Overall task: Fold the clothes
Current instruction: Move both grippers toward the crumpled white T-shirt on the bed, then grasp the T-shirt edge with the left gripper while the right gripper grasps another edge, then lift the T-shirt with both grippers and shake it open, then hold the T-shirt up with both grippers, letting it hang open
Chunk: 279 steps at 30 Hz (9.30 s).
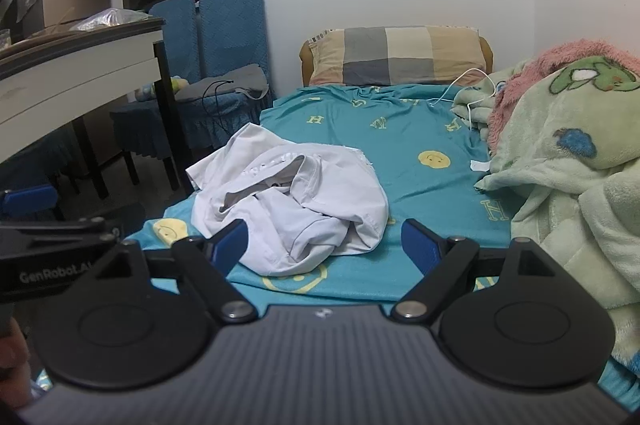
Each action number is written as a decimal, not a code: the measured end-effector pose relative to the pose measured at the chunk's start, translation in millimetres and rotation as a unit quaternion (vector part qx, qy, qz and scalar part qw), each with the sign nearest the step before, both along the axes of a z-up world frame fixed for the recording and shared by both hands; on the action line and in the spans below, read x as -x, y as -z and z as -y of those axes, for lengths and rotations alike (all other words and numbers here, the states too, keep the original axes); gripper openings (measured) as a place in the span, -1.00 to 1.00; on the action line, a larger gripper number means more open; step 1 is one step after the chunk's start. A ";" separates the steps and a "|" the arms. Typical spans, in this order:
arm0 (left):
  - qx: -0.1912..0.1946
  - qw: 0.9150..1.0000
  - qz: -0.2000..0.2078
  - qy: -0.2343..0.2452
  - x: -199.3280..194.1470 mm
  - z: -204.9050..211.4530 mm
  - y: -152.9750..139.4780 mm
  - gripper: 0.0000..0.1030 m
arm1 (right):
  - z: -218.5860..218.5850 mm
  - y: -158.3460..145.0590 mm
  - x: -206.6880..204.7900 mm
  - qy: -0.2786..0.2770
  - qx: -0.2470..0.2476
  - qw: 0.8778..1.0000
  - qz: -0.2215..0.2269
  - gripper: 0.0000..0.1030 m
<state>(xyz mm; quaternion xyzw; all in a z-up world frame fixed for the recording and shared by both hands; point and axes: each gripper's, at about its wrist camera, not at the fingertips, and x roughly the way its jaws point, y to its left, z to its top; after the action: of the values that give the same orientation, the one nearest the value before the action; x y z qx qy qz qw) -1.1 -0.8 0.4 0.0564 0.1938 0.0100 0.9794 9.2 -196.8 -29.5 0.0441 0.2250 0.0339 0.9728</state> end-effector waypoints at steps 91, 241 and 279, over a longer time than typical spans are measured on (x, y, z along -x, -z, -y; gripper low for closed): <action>0.069 0.996 0.040 0.040 -122.1 -3.8 13.0 -0.90 | 43.7 31.6 -49.5 0.063 -0.061 0.996 0.007 0.66; 0.055 0.969 -0.238 -0.038 -87.9 -23.7 112.4 0.06 | 28.6 23.0 -78.3 0.121 -0.110 0.983 0.081 -0.83; 0.127 0.947 0.290 0.048 118.3 -78.1 -492.7 -0.85 | -0.4 -462.4 149.0 0.076 0.033 0.926 0.368 -0.84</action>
<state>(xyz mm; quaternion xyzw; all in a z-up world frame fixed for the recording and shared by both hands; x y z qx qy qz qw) -119.5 77.2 493.0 -0.0642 -0.1022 -0.0462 0.9916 -139.8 -196.4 432.9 0.0139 -0.1515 -0.0339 0.9878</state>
